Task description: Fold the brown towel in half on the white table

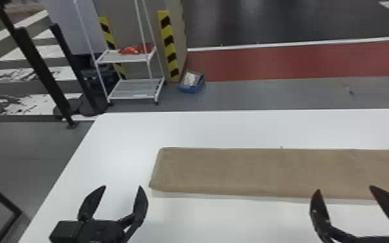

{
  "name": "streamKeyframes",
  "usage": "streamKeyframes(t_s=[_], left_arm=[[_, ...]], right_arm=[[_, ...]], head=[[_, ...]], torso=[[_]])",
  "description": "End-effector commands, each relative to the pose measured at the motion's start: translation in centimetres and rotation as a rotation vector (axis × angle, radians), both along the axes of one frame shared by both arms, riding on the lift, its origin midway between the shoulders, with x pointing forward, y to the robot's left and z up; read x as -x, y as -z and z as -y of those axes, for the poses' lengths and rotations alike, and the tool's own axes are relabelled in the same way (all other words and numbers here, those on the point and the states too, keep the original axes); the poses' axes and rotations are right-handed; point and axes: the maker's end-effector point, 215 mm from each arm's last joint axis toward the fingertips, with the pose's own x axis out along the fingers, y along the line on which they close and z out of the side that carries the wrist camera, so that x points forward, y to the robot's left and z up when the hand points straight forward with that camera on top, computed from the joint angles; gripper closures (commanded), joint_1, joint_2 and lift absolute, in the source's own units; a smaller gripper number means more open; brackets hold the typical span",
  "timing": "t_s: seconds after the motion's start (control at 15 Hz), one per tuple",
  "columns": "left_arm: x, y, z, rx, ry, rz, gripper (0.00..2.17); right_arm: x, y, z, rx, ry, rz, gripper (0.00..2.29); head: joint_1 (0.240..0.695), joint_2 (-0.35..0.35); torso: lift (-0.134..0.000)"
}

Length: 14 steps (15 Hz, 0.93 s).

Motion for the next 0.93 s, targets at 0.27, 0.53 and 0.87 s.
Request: streamKeyframes(t_s=[0.27,0.53,0.87], left_arm=[[0.4,-3.1,-0.5,-0.009,-0.015,0.056,0.08],[0.5,-3.1,-0.6,-0.003,-0.019,0.057,0.08],[0.6,-2.7,-0.8,0.001,-0.024,0.049,0.08]], right_arm=[[-0.1,-0.6,-1.2,0.0,-0.014,0.014,0.09],[-0.2,-1.0,-1.7,0.009,-0.011,0.023,0.09],[0.0,-1.0,-2.2,0.0,-0.019,0.021,0.09]], head=[[0.695,0.217],[0.695,0.226],[0.695,0.236]], torso=[[-0.126],[-0.126],[-0.126]])
